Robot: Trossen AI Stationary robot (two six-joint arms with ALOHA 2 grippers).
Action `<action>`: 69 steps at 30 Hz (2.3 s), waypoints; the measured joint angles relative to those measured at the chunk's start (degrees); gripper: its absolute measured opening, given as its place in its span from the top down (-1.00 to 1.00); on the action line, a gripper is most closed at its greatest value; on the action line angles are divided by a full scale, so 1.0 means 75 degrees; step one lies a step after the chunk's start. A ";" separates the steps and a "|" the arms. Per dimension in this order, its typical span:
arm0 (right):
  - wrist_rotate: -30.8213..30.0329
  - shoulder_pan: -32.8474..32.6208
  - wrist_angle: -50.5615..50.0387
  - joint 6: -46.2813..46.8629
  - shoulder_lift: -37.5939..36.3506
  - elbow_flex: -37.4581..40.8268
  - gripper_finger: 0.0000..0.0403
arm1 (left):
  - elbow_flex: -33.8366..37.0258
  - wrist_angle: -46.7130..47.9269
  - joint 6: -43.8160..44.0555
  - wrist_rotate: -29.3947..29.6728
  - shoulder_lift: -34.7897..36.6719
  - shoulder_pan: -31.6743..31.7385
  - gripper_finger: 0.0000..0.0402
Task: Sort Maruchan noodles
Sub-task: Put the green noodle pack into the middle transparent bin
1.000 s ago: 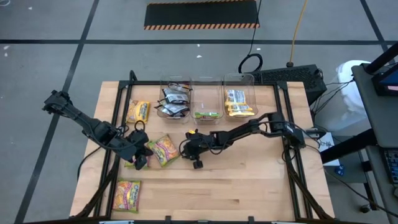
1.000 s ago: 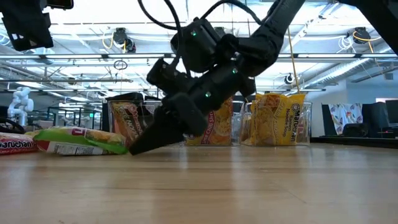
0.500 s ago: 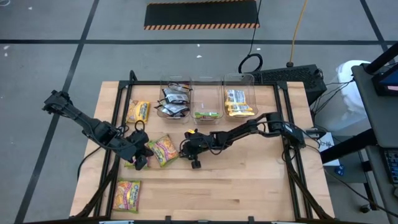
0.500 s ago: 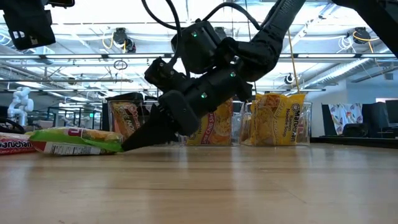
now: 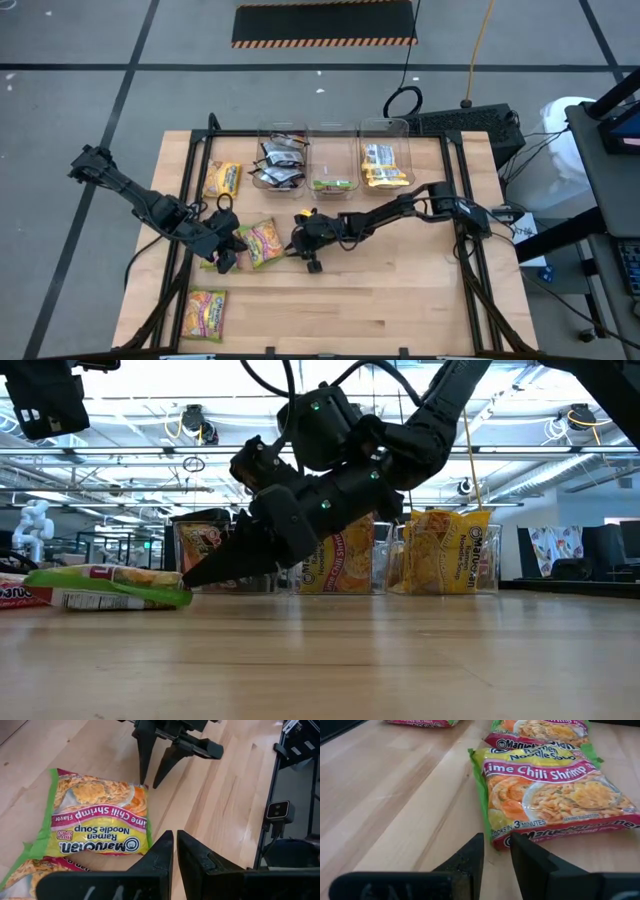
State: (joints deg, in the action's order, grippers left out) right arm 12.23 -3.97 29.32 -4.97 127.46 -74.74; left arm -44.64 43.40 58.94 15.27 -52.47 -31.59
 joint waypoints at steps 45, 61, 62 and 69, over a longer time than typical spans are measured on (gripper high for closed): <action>-0.0227 -0.0152 0.0310 0.0169 0.0530 -0.0627 0.56 | 0.0000 -0.0057 0.0005 -0.0015 -0.0003 0.0000 0.86; -0.0227 -0.0152 0.0286 0.0174 0.0530 -0.0627 0.57 | 0.0000 -0.0055 0.0003 -0.0023 -0.0003 0.0000 0.86; -0.0227 -0.0152 0.0286 0.0175 0.0530 -0.0627 0.59 | 0.0000 -0.0055 0.0003 -0.0023 -0.0003 0.0000 0.86; -0.0227 -0.0152 0.0291 0.0172 0.0530 -0.0624 0.83 | 0.0000 -0.0055 0.0003 -0.0023 -0.0003 0.0000 0.86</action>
State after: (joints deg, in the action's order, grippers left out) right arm 10.52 -5.10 31.51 -3.68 131.44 -79.42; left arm -44.64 42.98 58.96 15.09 -52.49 -31.59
